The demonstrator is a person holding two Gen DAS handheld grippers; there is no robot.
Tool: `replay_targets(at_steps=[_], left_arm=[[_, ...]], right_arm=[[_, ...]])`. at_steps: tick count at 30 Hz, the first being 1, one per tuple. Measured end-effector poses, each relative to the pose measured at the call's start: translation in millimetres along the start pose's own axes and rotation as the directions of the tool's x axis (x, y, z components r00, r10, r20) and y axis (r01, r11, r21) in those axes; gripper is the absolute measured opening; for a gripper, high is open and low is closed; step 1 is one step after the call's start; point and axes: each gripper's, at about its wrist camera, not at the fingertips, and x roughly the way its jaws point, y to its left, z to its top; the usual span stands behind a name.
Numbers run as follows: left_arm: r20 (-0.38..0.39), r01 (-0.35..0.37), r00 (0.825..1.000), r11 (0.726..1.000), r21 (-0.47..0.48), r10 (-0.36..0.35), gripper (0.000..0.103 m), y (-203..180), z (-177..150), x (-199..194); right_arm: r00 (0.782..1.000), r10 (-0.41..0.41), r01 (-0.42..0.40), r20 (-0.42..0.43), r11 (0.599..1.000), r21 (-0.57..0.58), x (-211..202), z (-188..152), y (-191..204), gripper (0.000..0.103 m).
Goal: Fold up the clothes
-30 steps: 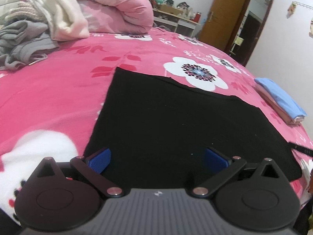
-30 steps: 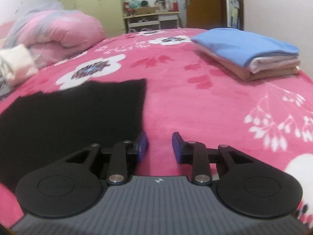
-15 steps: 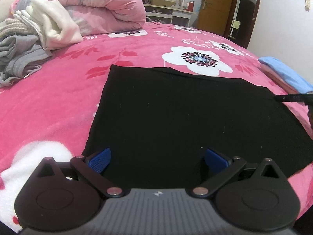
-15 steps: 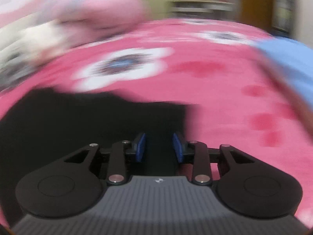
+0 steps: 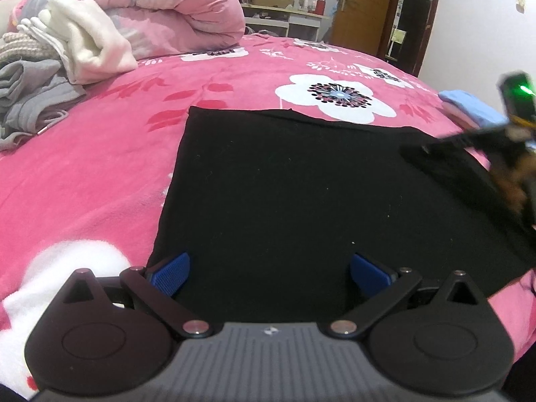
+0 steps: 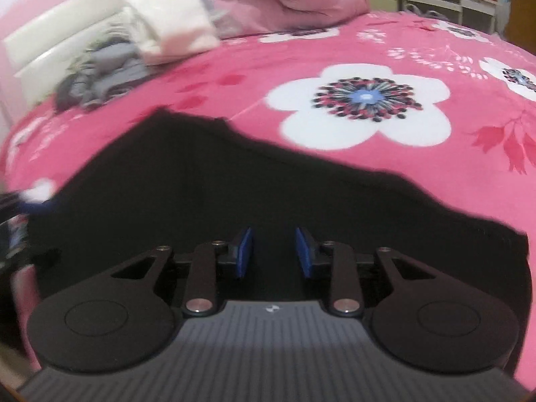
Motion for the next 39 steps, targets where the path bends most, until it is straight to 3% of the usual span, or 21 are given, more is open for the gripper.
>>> replay_targets(at_steps=[4, 6, 8, 11, 13, 15, 17, 19, 22, 25, 27, 30, 31, 33, 35, 37, 39], left_arm=[[0.006, 0.019, 1.000, 1.000, -0.008, -0.019, 0.103, 4, -1, 0], [0.009, 0.029, 1.000, 1.000, -0.005, -0.029, 0.103, 6, -2, 0], [0.012, 0.036, 0.999, 0.999, -0.001, -0.036, 0.103, 7, -4, -1], [0.016, 0.041, 0.999, 0.999, 0.013, -0.041, 0.103, 6, -5, -1], [0.018, 0.039, 0.999, 0.999, 0.021, -0.039, 0.103, 5, -6, -1], [0.020, 0.037, 0.999, 0.999, 0.028, -0.038, 0.103, 5, -7, -1], [0.020, 0.039, 0.999, 0.999, 0.029, -0.040, 0.103, 5, -7, -1], [0.020, 0.045, 0.999, 0.999, 0.029, -0.045, 0.103, 5, -7, -1], [0.020, 0.054, 0.998, 0.998, 0.022, -0.054, 0.103, 7, -6, 0], [0.016, 0.051, 0.999, 0.998, 0.026, -0.051, 0.103, 6, -5, 0], [0.012, 0.045, 0.999, 0.999, 0.027, -0.046, 0.103, 6, -5, 0], [0.006, 0.044, 0.999, 0.999, 0.027, -0.044, 0.103, 6, -5, -1], [0.004, 0.045, 0.999, 0.999, 0.025, -0.046, 0.103, 6, -5, -1], [-0.005, 0.045, 0.999, 0.999, 0.022, -0.045, 0.103, 7, -4, -1], [-0.017, 0.041, 0.999, 0.999, 0.021, -0.041, 0.103, 7, -2, -1], [-0.028, 0.037, 0.999, 0.999, 0.011, -0.036, 0.103, 8, -1, -2], [-0.035, 0.034, 0.999, 0.999, -0.003, -0.034, 0.103, 8, 1, -2]], right_arm=[[0.980, -0.189, 0.177, 0.060, 0.971, 0.163, 6, 24, -46, 0.027], [0.968, -0.246, 0.233, 0.050, 0.953, 0.193, 0, 31, -49, 0.029], [0.991, -0.125, 0.117, 0.053, 0.984, 0.131, -7, 28, -19, 0.029], [0.999, 0.055, -0.055, 0.000, 0.998, 0.022, 5, 27, 28, 0.028], [0.996, 0.070, -0.071, -0.054, 0.997, -0.013, 28, 33, 43, 0.027], [0.998, 0.009, -0.007, -0.055, 1.000, 0.025, 49, 43, 33, 0.026], [0.999, -0.038, 0.040, -0.019, 0.984, 0.172, 68, 57, 1, 0.020], [0.992, -0.126, 0.118, 0.008, 0.953, 0.280, 65, 68, -16, 0.024], [1.000, -0.011, 0.003, 0.029, 0.967, 0.253, 54, 69, -2, 0.024], [0.995, 0.094, -0.088, -0.029, 0.980, 0.181, 68, 64, 23, 0.024], [0.999, -0.041, 0.047, -0.032, 0.976, 0.213, 62, 65, 5, 0.024], [0.971, -0.239, 0.237, -0.027, 0.928, 0.288, 41, 63, -31, 0.025], [0.972, -0.237, 0.224, 0.000, 0.920, 0.320, 24, 60, -43, 0.025], [0.988, -0.153, 0.133, 0.029, 0.924, 0.358, -9, 48, -58, 0.026], [0.999, -0.041, 0.036, 0.005, 0.928, 0.370, -31, 30, -67, 0.030], [0.998, -0.044, 0.057, -0.040, 0.907, 0.417, -35, 8, -89, 0.030], [0.993, -0.104, 0.114, -0.048, 0.849, 0.516, -42, -13, -129, 0.024]])
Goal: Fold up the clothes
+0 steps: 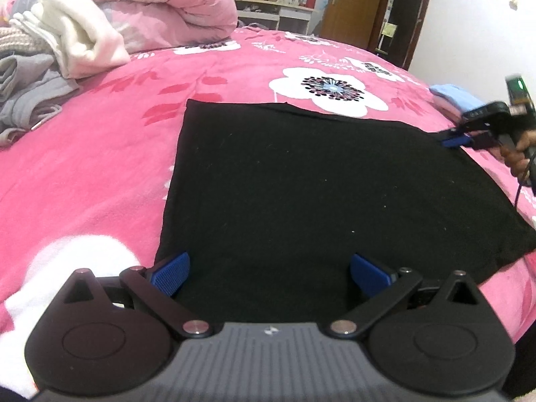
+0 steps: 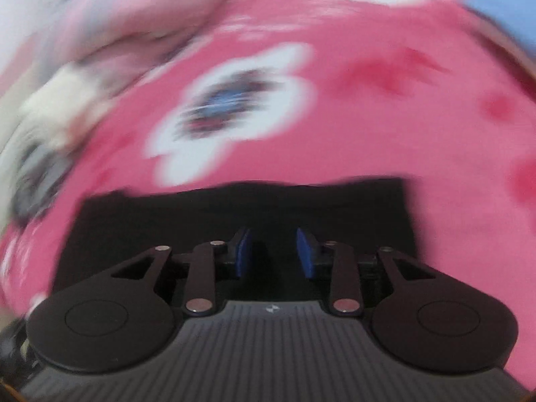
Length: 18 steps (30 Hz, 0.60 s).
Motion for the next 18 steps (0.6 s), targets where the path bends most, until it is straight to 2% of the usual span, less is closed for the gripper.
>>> replay_targets(at_steps=[1, 2, 4, 6, 9, 11, 13, 15, 16, 18], left_arm=[[-0.004, -0.001, 1.000, 1.000, -0.006, 0.001, 0.103, 0, 1, 0], [-0.008, -0.001, 1.000, 1.000, -0.013, 0.001, 0.103, 1, 2, 0], [-0.016, 0.000, 1.000, 1.000, -0.030, 0.000, 0.103, 2, 4, 1], [-0.021, -0.001, 1.000, 0.999, -0.043, 0.000, 0.103, 3, 6, 1], [-0.027, -0.003, 1.000, 0.998, -0.055, 0.001, 0.103, 3, 7, 2], [-0.031, -0.008, 0.999, 0.999, -0.048, 0.007, 0.103, 2, 8, 3], [-0.038, -0.015, 0.999, 0.999, -0.035, 0.013, 0.103, 0, 8, 3], [-0.044, -0.021, 0.999, 1.000, -0.019, 0.020, 0.103, -2, 9, 4], [-0.046, -0.024, 0.999, 1.000, -0.012, 0.023, 0.103, -3, 8, 4], [-0.047, -0.030, 0.998, 1.000, -0.002, 0.030, 0.103, -4, 8, 5]], right_arm=[[0.999, -0.020, 0.016, 0.043, 0.996, 0.088, -8, 2, -23, 0.024], [0.993, -0.074, 0.058, 0.092, 0.984, 0.166, -18, 3, -42, 0.025], [0.978, -0.091, 0.044, 0.187, 0.969, 0.244, -46, 1, -67, 0.027], [0.979, 0.012, -0.066, 0.205, 0.965, 0.255, -66, -10, -71, 0.028], [0.976, 0.179, -0.195, 0.124, 0.971, 0.141, -76, -40, -49, 0.033], [0.982, 0.187, -0.189, 0.023, 0.978, 0.084, -76, -67, -40, 0.033], [0.995, 0.099, -0.099, 0.003, 0.995, 0.034, -84, -87, -47, 0.027], [0.998, -0.012, 0.008, 0.066, 0.998, 0.060, -111, -96, -56, 0.030], [0.987, -0.118, 0.113, 0.108, 0.993, 0.043, -127, -100, -52, 0.031], [0.975, -0.156, 0.167, 0.161, 0.985, -0.054, -143, -111, -32, 0.031]])
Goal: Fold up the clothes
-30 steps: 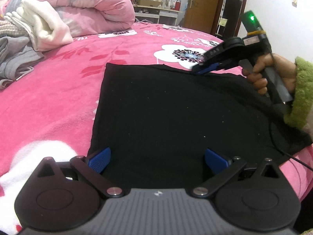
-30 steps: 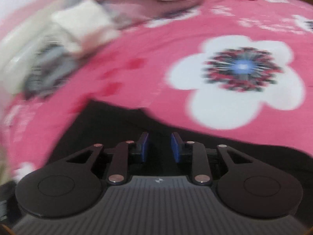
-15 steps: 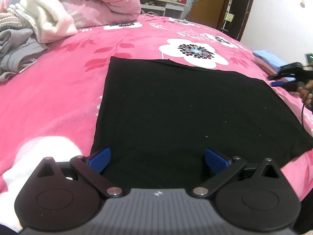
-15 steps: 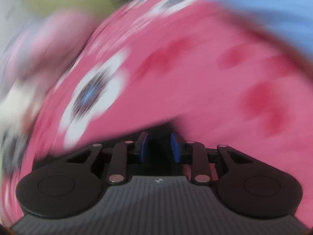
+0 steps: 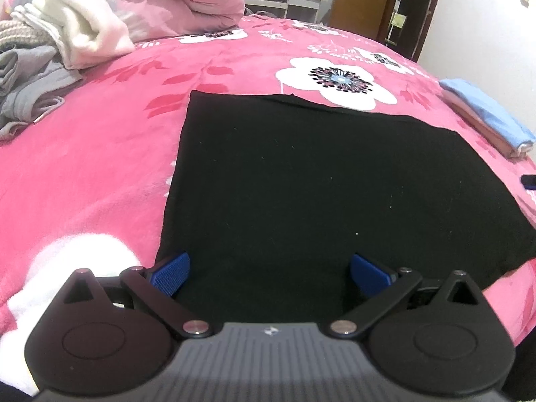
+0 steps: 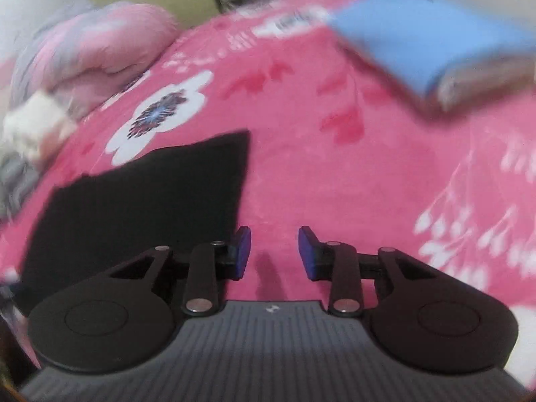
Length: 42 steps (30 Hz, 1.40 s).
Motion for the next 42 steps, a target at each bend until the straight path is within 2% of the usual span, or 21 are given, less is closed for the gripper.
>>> replay_targets(at_steps=[2, 4, 6, 9, 11, 13, 14, 17, 20, 22, 24, 25, 28, 31, 34, 35, 38, 39, 40, 42], left_arm=[[0.000, -0.009, 1.000, 1.000, 0.009, 0.009, 0.103, -2, -1, 1], [-0.001, -0.015, 1.000, 1.000, 0.017, 0.015, 0.103, -3, -1, 1], [-0.001, -0.013, 1.000, 1.000, 0.019, 0.013, 0.103, -3, -1, 0], [0.003, -0.001, 1.000, 1.000, 0.024, 0.001, 0.103, -1, -3, -1], [0.003, 0.005, 1.000, 0.999, 0.033, -0.005, 0.103, 0, -4, -2], [0.004, 0.006, 1.000, 0.999, 0.038, -0.006, 0.103, -1, -5, -3], [0.004, 0.006, 1.000, 0.999, 0.038, -0.006, 0.103, -1, -5, -3], [0.004, 0.006, 1.000, 0.999, 0.041, -0.006, 0.103, -1, -6, -3], [0.004, 0.006, 1.000, 0.999, 0.044, -0.006, 0.103, -1, -6, -3], [0.004, 0.006, 1.000, 0.999, 0.045, -0.006, 0.103, -1, -6, -4], [0.004, 0.006, 1.000, 0.999, 0.047, -0.006, 0.103, -1, -7, -4], [0.004, 0.005, 1.000, 0.999, 0.048, -0.006, 0.103, -1, -7, -4], [0.007, 0.007, 1.000, 0.999, 0.041, -0.007, 0.103, 0, -8, -4], [0.004, 0.000, 1.000, 0.999, 0.039, 0.000, 0.103, -2, -8, -5], [0.000, -0.011, 1.000, 0.999, 0.044, 0.011, 0.103, -4, -9, -8], [-0.001, -0.014, 1.000, 0.999, 0.045, 0.014, 0.103, -5, -10, -8], [0.005, -0.028, 1.000, 0.999, 0.045, 0.028, 0.103, -5, -13, -11], [0.015, -0.039, 0.999, 0.998, 0.041, 0.039, 0.103, -4, -14, -14], [0.030, -0.056, 0.998, 0.998, 0.033, 0.055, 0.103, -3, -16, -17], [0.084, -0.085, 0.993, 0.996, 0.010, 0.084, 0.103, -1, -21, -29]], right_arm=[[0.995, 0.099, -0.098, 0.010, 0.992, -0.081, -8, -16, 30, 0.031], [0.980, 0.201, -0.195, 0.014, 0.964, -0.179, -12, -39, 62, 0.031], [0.970, 0.244, -0.238, -0.007, 0.937, -0.257, -13, -60, 79, 0.031], [0.993, 0.120, -0.118, -0.014, 0.937, -0.328, -30, -97, 62, 0.030], [0.993, 0.114, -0.101, 0.033, 0.956, -0.276, -58, -106, 47, 0.031], [0.998, 0.031, -0.015, 0.056, 0.966, -0.259, -70, -104, 48, 0.032], [0.996, 0.025, -0.002, 0.083, 0.964, -0.267, -76, -104, 52, 0.032], [0.983, 0.110, -0.063, 0.148, 0.955, -0.288, -81, -100, 77, 0.032], [0.972, 0.171, -0.091, 0.163, 0.908, -0.410, -68, -111, 115, 0.032], [0.988, 0.094, -0.030, 0.120, 0.891, -0.453, -55, -121, 113, 0.031], [0.995, 0.037, 0.012, 0.093, 0.879, -0.477, -50, -133, 104, 0.030], [0.993, 0.064, -0.012, 0.102, 0.894, -0.447, -63, -139, 94, 0.030], [0.995, -0.015, 0.052, 0.094, 0.909, -0.414, -90, -136, 92, 0.032], [0.986, 0.049, 0.020, 0.159, 0.914, -0.406, -99, -128, 108, 0.032], [0.964, 0.170, -0.069, 0.205, 0.903, -0.423, -85, -118, 137, 0.032], [0.961, 0.185, -0.079, 0.206, 0.896, -0.436, -73, -117, 150, 0.032], [0.973, 0.166, -0.075, 0.161, 0.886, -0.458, -38, -128, 167, 0.032], [0.982, 0.134, -0.057, 0.133, 0.883, -0.467, -28, -136, 167, 0.032], [0.980, 0.123, -0.034, 0.158, 0.878, -0.477, -31, -148, 167, 0.032], [0.983, 0.115, -0.040, 0.140, 0.889, -0.456, -45, -155, 159, 0.032]])
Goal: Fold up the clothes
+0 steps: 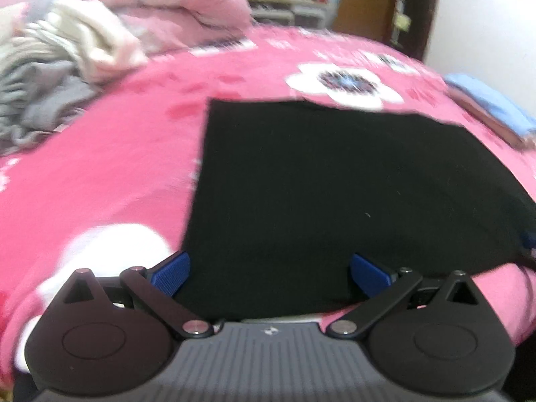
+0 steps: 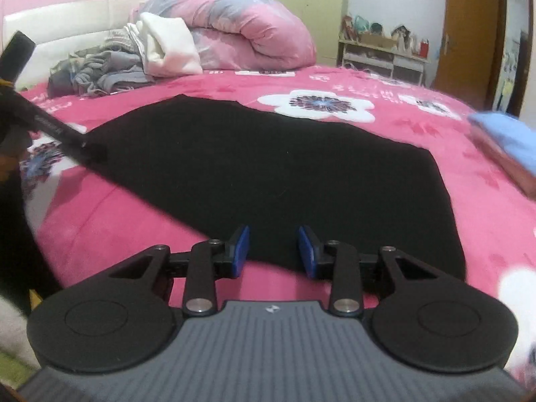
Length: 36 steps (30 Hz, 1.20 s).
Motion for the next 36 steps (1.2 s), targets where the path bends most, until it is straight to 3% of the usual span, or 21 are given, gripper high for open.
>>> replay_targets(at_steps=[3, 5, 8, 12, 15, 17, 21, 23, 27, 30, 32, 34, 36], left_arm=[[0.080, -0.005, 0.997, 1.000, 0.005, 0.005, 0.103, 2, -3, -20], [0.113, 0.010, 0.994, 0.999, 0.039, -0.015, 0.103, -5, -1, -26], [0.093, -0.003, 0.996, 0.991, 0.131, -0.009, 0.103, -31, -1, -13], [0.043, -0.030, 0.999, 0.968, 0.249, 0.019, 0.103, -66, -7, 13], [0.049, 0.008, 0.999, 0.987, 0.163, -0.017, 0.103, -52, -26, 8], [0.041, 0.025, 0.999, 0.988, 0.149, -0.031, 0.103, -43, -35, -3], [0.074, 0.029, 0.996, 0.991, 0.133, -0.039, 0.103, -34, -39, -30], [0.098, 0.042, 0.994, 0.992, 0.116, -0.054, 0.103, -31, -36, -44], [0.133, 0.065, 0.988, 0.992, 0.111, -0.079, 0.103, -41, -15, -37], [0.084, 0.049, 0.995, 0.996, 0.081, -0.055, 0.103, -48, -12, -11], [0.029, 0.035, 0.999, 0.998, 0.052, -0.037, 0.103, -51, -17, 6], [0.049, 0.005, 0.999, 0.996, 0.085, -0.009, 0.103, -56, -29, 2], [0.046, -0.010, 0.999, 0.994, 0.111, 0.004, 0.103, -58, -39, -11]], right_arm=[[0.999, -0.032, 0.032, -0.041, 0.999, 0.003, -22, -7, -5, 0.032], [1.000, -0.031, 0.031, -0.003, 0.999, 0.008, -21, -1, 1, 0.032], [0.998, -0.014, 0.013, 0.069, 1.000, 0.018, -16, 12, 11, 0.032], [0.993, 0.016, -0.017, 0.117, 1.000, 0.010, 27, 29, 32, 0.033], [0.998, 0.008, -0.009, 0.055, 1.000, 0.024, 41, 15, 35, 0.033], [0.997, 0.007, -0.010, 0.076, 0.999, 0.038, 27, 0, 32, 0.033], [1.000, -0.005, 0.003, 0.027, 0.998, 0.066, 4, -7, 28, 0.036], [0.999, -0.012, 0.010, 0.030, 0.996, 0.085, -3, -3, 27, 0.036], [0.992, 0.003, -0.016, 0.125, 0.995, 0.102, -1, 17, 28, 0.041], [0.988, -0.003, -0.012, 0.152, 0.995, 0.095, 21, 26, 36, 0.044], [0.992, -0.004, -0.009, 0.122, 0.995, 0.101, 38, 24, 42, 0.044], [0.997, -0.015, 0.009, 0.077, 0.997, 0.079, 46, 15, 51, 0.048], [0.995, -0.029, 0.026, 0.099, 0.999, 0.032, 36, 5, 58, 0.053]])
